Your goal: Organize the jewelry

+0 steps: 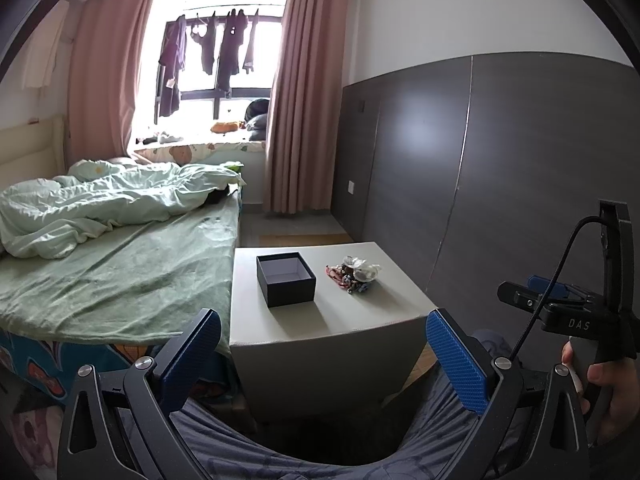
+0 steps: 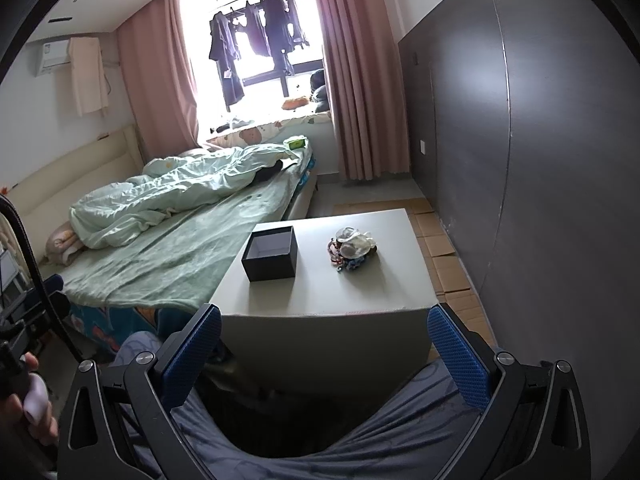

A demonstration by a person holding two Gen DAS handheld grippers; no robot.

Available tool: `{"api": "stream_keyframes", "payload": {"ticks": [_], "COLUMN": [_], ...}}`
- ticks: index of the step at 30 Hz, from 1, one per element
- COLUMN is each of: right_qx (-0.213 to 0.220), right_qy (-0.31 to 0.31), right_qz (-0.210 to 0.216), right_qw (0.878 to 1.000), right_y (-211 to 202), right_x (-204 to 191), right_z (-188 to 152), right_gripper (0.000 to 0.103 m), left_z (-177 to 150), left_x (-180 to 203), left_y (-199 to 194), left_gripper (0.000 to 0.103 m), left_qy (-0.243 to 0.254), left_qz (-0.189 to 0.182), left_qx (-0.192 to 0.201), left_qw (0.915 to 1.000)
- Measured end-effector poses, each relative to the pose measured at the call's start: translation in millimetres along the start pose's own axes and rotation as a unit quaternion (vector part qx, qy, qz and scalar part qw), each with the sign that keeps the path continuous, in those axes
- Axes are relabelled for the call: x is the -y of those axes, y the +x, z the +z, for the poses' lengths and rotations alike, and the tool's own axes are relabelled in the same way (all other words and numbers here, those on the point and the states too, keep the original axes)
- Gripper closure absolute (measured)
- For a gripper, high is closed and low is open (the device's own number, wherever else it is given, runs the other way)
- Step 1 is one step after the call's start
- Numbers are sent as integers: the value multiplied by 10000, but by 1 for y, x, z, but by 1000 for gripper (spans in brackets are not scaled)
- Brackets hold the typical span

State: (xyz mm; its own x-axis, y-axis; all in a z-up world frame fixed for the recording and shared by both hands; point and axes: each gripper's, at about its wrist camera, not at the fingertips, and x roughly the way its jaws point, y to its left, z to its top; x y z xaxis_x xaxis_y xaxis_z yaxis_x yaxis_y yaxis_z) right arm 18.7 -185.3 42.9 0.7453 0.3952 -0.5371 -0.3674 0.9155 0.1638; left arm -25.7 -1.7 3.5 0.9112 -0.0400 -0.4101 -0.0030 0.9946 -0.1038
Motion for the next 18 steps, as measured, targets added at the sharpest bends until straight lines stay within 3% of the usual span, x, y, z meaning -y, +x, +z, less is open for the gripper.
{"api": "stream_keyframes", "payload": {"ticks": [18], "right_qx": [12], "right_qy": [31], "right_qz": [5], "right_qw": [10000], "right_y": [-1], "right_x": [7], "right_z": [-1], "right_gripper": [0], "left_z": [0], "left_x": [7], "left_y": [1], "left_gripper": [0], "left_qy": [116], "left_qz": [59], "left_qx": [89], "left_qw": [9999]}}
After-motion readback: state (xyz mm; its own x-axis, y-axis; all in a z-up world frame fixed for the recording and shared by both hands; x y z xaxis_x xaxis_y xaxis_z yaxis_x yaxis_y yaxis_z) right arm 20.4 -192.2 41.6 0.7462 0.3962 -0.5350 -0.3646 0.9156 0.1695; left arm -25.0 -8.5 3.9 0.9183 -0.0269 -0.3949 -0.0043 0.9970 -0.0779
